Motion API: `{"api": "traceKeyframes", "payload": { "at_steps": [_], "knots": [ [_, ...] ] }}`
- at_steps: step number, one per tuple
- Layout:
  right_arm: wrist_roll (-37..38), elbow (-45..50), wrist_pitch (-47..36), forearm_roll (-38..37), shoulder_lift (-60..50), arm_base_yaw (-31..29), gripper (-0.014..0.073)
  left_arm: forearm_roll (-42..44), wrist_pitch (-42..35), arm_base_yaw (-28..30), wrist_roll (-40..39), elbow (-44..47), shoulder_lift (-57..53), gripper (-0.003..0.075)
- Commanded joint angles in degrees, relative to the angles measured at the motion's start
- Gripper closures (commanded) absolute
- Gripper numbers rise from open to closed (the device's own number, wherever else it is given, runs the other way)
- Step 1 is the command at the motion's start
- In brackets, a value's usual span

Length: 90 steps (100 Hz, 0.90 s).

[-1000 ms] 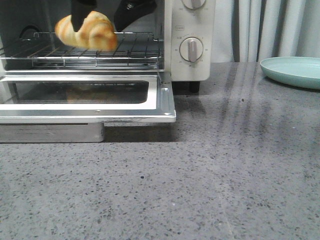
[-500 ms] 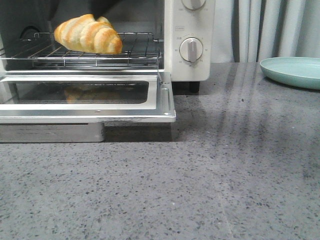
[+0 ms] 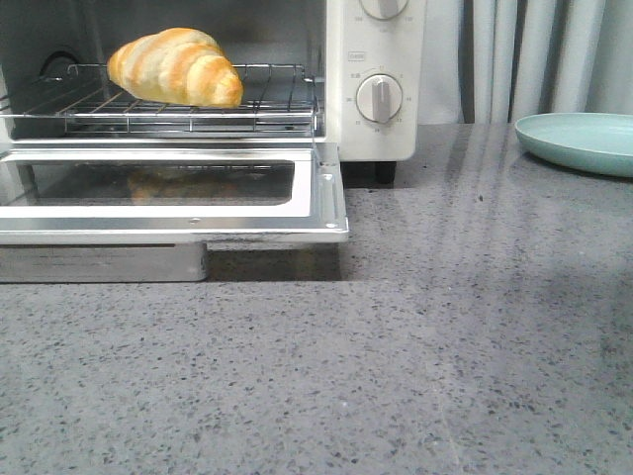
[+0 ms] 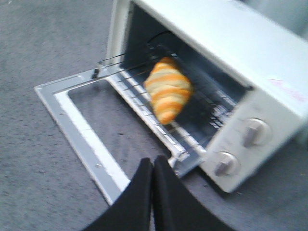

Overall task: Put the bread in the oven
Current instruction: 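Lower the croissant onto the oven rack and open the right gripper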

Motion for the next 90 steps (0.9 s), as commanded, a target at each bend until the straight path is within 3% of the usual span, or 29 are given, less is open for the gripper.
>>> {"api": "traceKeyframes", "payload": {
  "at_steps": [1,17,33,90],
  "knots": [
    [2.78,6.90,-2.80,-9.23,-12.59,-1.43,0.0641,-0.28,-3.07,0.18,-0.69,-0.07,0.69,0.0742],
    [8.08,17.00,0.44,-12.72,-31.17,-3.11,0.0641,-0.61,-7.31,0.18,-0.69,3.04,0.69,0.0741],
    [10.49,18.85,7.83,-15.31,-41.73,-3.32,0.0641,-0.61,-11.61,0.18,-0.69,5.35,0.69,0.0741],
    [10.52,18.85,8.98,-17.41,-44.15,-3.32,0.0643,-0.83,-10.26,0.18,-0.69,6.57,0.69,0.0741]
  ]
}}
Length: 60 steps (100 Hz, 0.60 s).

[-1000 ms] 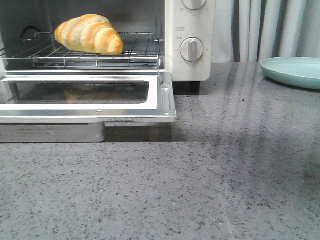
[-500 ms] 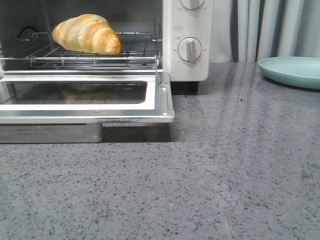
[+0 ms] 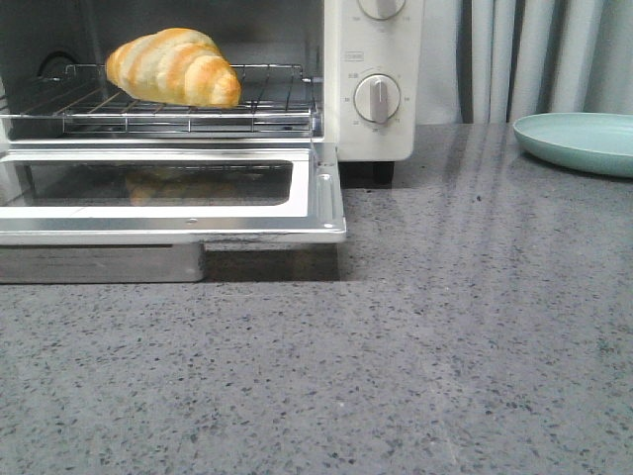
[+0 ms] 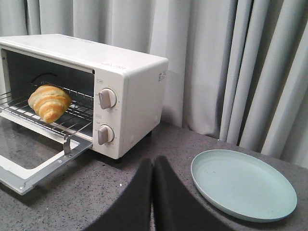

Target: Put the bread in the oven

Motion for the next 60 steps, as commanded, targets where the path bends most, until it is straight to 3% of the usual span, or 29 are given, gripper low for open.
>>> {"api": "traceKeyframes", "payload": {
  "at_steps": [1,50,60],
  "knots": [
    [0.15,-1.11,-3.17,-2.61,0.96,-0.30,0.0643,-0.92,-3.81,0.18,-0.59,-1.38,0.83,0.0741],
    [0.15,-1.11,-3.08,-2.61,0.96,-0.30,0.0643,-0.92,-4.13,0.18,-0.59,-0.49,0.83,0.0741],
    [0.15,-1.11,-3.08,-2.61,0.96,-0.30,0.0643,2.26,-5.98,1.30,-0.59,0.26,0.83,0.0741]
  ]
}}
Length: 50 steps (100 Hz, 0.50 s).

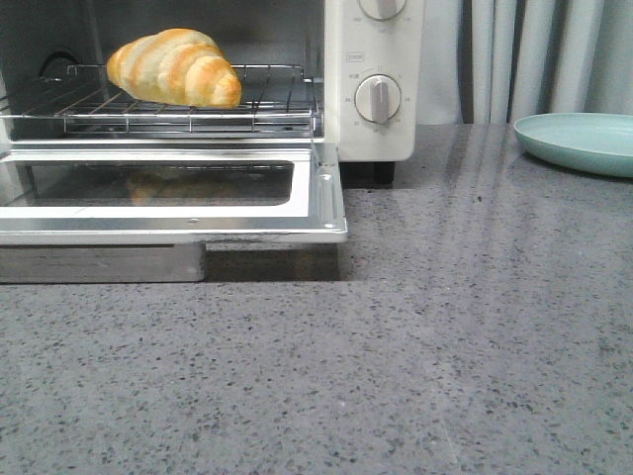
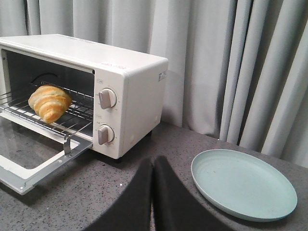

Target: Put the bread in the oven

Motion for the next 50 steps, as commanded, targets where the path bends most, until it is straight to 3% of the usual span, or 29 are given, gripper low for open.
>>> {"api": "traceKeyframes", "payload": {
  "at_steps": [1,32,50],
  "knots": [
    [0.05,-1.11,-3.21,-2.61,0.96,-0.30,0.0643,1.19,-6.18,1.13,-0.59,-0.50,0.83,0.0741],
    [0.05,-1.11,-3.21,-2.61,0.96,-0.30,0.0643,1.09,-20.96,11.45,-0.59,6.65,0.83,0.0741],
    [0.05,-1.11,-3.21,-2.61,0.96,-0.30,0.0643,5.90,-22.89,17.34,-6.43,11.68,0.74,0.0741]
  ]
}}
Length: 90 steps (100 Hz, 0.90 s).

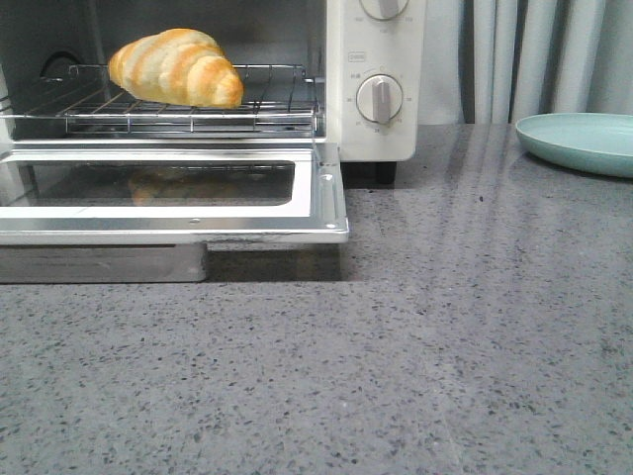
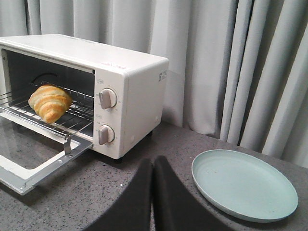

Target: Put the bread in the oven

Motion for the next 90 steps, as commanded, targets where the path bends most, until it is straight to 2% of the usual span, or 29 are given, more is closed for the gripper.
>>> {"api": "traceKeyframes", "payload": {
  "at_steps": [1,36,48,77,90],
  "knots": [
    [0.05,-1.11,-3.21,-2.61,0.96,-0.30,0.0643,2.93,-5.33,2.35,-4.28,0.55,0.74,0.0741],
    [0.05,-1.11,-3.21,-2.72,0.96,-0.30,0.0643,2.93,-4.61,4.34,-7.61,6.69,-4.03,0.0741],
    [0.05,-1.11,-3.21,-2.84,0.96,-0.30,0.0643,2.93,-2.33,4.34,-11.89,7.75,-4.03,0.0741],
    [0.05,-1.11,-3.21,-2.84,0.96,-0.30,0.0643,4.44,1.49,4.34,-11.78,7.75,-4.03,0.0741],
    [0.05,-1.11,-3.21,-2.84,0.96,-0.30,0.0643,4.52,7.52,4.34,-11.78,7.75,-4.03,0.0741]
  ]
}}
